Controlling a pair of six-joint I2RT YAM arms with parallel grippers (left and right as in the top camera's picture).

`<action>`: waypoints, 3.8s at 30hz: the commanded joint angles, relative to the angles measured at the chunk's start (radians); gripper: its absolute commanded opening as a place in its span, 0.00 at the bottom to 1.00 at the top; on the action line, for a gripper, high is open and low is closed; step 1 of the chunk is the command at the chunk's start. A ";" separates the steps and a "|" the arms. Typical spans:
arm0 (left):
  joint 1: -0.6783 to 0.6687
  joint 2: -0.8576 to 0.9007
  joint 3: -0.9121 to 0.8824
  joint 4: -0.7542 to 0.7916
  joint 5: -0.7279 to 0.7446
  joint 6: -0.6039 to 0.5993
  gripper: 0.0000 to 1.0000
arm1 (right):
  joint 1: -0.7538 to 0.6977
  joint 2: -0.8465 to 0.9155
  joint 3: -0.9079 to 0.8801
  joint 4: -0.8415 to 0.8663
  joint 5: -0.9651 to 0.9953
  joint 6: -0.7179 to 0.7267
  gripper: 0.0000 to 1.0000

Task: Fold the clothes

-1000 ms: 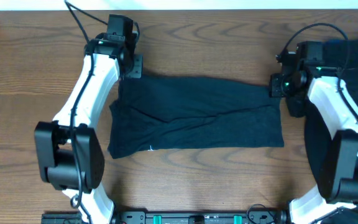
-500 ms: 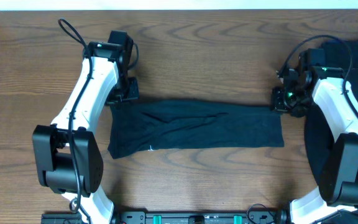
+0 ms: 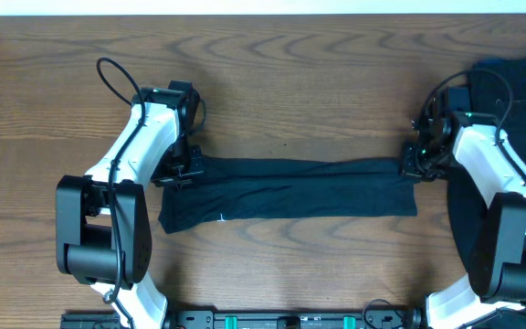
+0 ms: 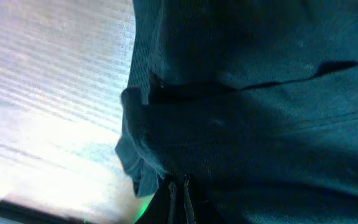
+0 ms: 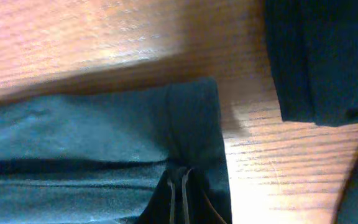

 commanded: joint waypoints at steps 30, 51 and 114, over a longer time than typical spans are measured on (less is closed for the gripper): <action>0.005 -0.011 -0.135 0.074 -0.004 -0.065 0.54 | -0.010 -0.009 -0.052 0.020 0.031 0.063 0.08; 0.005 -0.020 0.010 -0.006 0.084 -0.047 0.06 | 0.121 -0.009 0.228 -0.204 -0.051 0.046 0.01; 0.116 0.047 -0.070 0.645 0.056 0.029 0.06 | 0.237 -0.008 -0.024 0.488 -0.243 -0.095 0.01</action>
